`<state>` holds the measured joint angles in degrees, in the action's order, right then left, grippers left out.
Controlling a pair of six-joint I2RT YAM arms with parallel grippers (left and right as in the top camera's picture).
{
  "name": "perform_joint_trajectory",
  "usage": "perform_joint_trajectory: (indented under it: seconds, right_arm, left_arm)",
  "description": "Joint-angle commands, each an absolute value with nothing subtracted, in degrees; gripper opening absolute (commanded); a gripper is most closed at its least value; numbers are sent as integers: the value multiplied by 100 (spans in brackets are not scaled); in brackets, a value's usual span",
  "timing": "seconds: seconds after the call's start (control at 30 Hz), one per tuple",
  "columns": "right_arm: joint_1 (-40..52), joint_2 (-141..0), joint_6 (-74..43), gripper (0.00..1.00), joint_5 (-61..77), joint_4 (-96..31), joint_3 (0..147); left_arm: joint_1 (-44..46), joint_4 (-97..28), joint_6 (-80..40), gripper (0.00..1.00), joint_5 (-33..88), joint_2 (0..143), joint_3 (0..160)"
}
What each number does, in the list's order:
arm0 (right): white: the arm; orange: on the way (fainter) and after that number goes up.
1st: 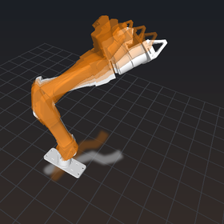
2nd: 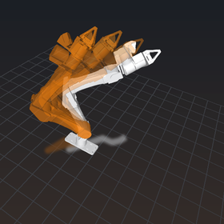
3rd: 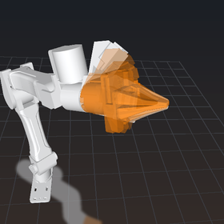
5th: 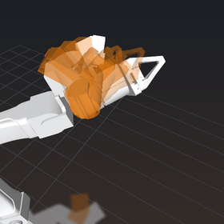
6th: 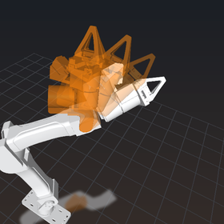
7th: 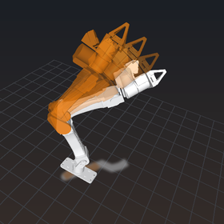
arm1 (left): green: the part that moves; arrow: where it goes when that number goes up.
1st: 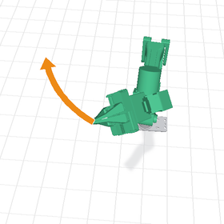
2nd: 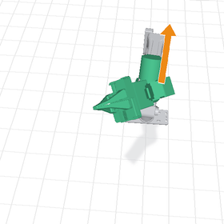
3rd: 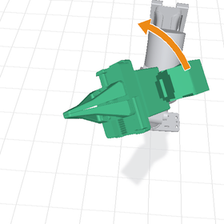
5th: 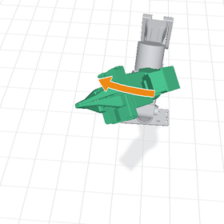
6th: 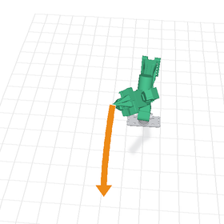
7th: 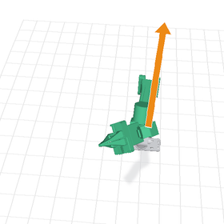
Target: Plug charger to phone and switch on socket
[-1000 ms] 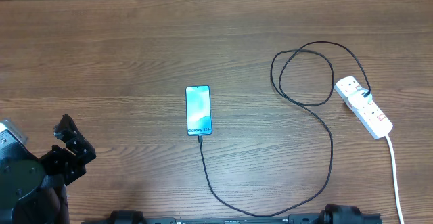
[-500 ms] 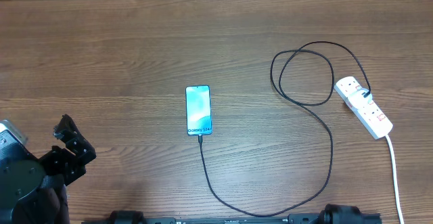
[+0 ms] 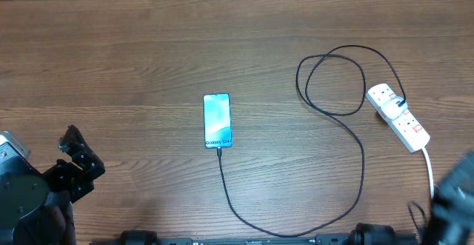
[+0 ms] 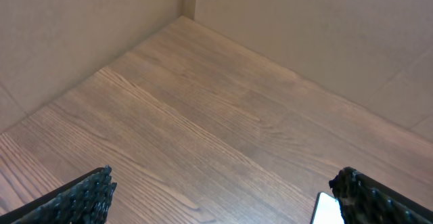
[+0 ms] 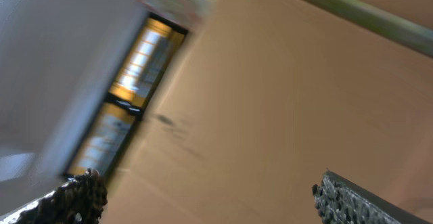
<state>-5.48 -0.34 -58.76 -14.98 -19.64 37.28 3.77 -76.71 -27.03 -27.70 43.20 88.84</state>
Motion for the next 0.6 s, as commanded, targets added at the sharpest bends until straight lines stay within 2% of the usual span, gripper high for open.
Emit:
perform_joint_trajectory:
  seconds: [0.0,0.17,0.27,0.57]
  right_arm:
    - [-517,-30,-6112,100,-1688,-1719,2845]
    - [-517,-30,-6792,100,-1691,-1463,1627]
    - [-517,-30,-6818,100,-1691,-1485,1118]
    - [-517,-30,-6816,100,-1688,-2126,674]
  left_arm:
    - [412,-7651,-2661,99,-2827,4344,8886]
    - [412,-7651,-2661,100,-2827,4344,8886]
    - [412,-7651,-2661,100,-2827,4344,8886]
    - [412,-7651,-2661,100,-2827,4344,8886]
